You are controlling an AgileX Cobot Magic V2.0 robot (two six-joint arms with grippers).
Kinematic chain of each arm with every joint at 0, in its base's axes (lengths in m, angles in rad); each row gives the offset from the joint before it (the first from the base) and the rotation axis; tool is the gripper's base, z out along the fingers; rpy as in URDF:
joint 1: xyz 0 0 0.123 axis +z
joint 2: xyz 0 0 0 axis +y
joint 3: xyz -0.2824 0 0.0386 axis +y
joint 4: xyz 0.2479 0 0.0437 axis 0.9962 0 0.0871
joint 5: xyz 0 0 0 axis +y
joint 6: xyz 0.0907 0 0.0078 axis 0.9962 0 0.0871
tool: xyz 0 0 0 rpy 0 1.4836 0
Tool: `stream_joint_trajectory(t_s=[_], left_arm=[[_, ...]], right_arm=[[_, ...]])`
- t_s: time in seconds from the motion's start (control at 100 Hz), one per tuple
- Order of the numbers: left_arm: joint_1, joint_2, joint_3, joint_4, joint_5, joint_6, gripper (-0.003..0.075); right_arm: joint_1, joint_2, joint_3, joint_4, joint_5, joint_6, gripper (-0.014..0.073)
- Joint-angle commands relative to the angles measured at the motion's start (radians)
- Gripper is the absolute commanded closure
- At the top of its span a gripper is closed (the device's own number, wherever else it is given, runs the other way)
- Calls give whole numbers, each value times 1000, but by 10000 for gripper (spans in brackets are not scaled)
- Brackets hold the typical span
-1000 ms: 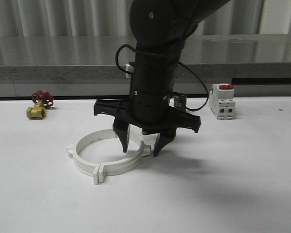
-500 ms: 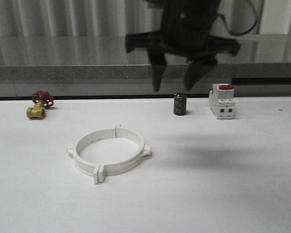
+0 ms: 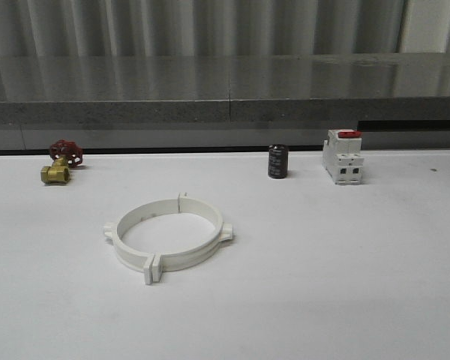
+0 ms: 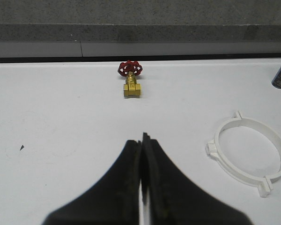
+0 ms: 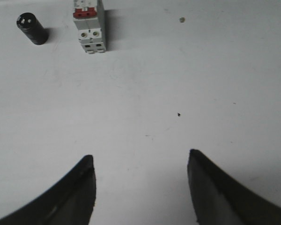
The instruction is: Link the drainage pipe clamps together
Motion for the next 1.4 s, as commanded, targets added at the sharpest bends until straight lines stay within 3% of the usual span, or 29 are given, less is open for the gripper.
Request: stream_joint_trajectory(t_s=[0.0, 0.12, 0.19, 0.26, 0.39, 0.42, 1.1, 1.2, 1.39], left_arm=[[1, 1, -25, -6, -81, -2, 741], [1, 1, -25, -6, -81, -2, 741], [1, 1, -25, -6, -81, -2, 741], [1, 1, -25, -6, -81, -2, 741], [1, 1, -25, -6, -81, -2, 741], [1, 1, -25, -6, -81, -2, 741], [1, 1, -25, -6, -81, -2, 741], [1, 1, -25, -6, -81, -2, 741], [1, 1, -25, -6, -81, -2, 741]], right_arm=[[-17, -156, 55, -16, -35, -34, 149], [-17, -334, 155, -17, -18, -68, 152], [-17, -431, 206, -20, -5, -68, 200], [-17, -522, 252, -22, 1, -68, 308], [-17, -660, 321, -42, 0, -72, 634], [-17, -672, 330, -51, 0, -74, 669], [-17, -706, 350, -60, 2, -74, 662], [-18, -711, 386, -78, -83, -75, 662], [-68, -781, 561, -29, -393, -93, 662]])
